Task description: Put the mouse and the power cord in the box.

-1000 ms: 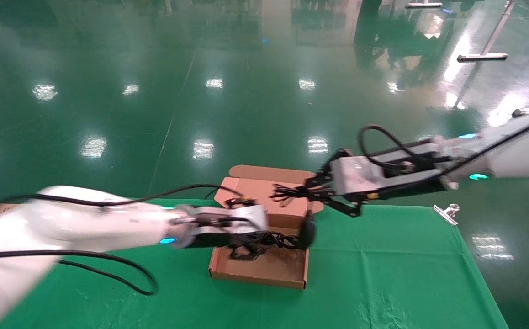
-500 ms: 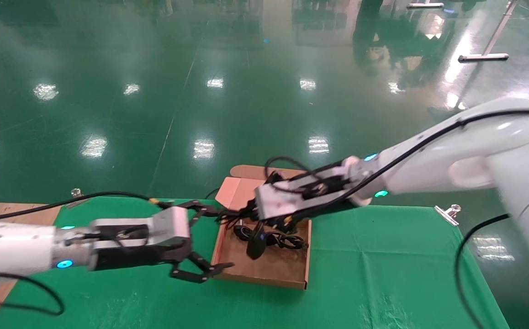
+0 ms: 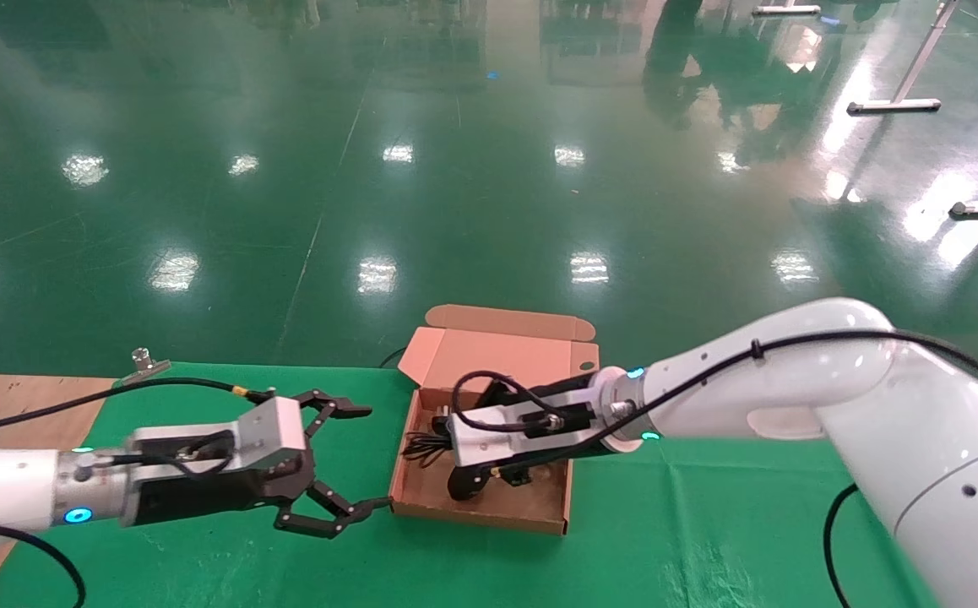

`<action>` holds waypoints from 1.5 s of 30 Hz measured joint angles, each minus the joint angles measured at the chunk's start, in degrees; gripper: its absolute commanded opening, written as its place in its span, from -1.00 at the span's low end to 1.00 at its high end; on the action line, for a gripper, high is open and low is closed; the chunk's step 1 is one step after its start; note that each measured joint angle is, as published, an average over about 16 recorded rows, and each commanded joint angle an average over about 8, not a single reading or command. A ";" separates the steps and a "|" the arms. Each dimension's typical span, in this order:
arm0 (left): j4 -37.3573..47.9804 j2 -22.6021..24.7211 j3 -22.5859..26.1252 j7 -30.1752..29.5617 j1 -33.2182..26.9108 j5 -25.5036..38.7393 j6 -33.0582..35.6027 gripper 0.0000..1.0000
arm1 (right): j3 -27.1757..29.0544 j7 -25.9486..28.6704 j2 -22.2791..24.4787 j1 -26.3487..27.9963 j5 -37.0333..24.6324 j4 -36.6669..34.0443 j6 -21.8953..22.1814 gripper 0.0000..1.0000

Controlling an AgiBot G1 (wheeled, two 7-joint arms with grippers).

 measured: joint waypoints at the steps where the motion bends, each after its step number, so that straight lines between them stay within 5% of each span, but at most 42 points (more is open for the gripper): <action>1: 0.66 0.36 0.04 0.20 -0.11 0.07 0.05 1.00 | -0.66 0.05 0.03 -0.34 0.35 -0.24 1.36 -1.00; 6: 3.45 1.93 0.19 1.07 -0.61 0.33 0.29 1.00 | -3.16 -0.13 0.19 -1.65 1.84 -1.74 7.19 -0.79; 12: 5.70 2.85 0.17 1.93 -1.05 0.30 1.07 1.00 | -5.01 -0.29 0.32 -2.68 3.48 -3.22 11.47 0.62; 15: 6.30 3.05 0.15 2.17 -1.17 0.27 1.37 1.00 | -5.49 -0.28 0.37 -2.91 4.09 -3.65 12.08 1.00; 45: 3.27 1.94 -1.70 -0.01 -0.06 0.18 1.79 1.00 | -3.98 1.11 2.08 -3.88 5.57 -1.73 10.28 1.00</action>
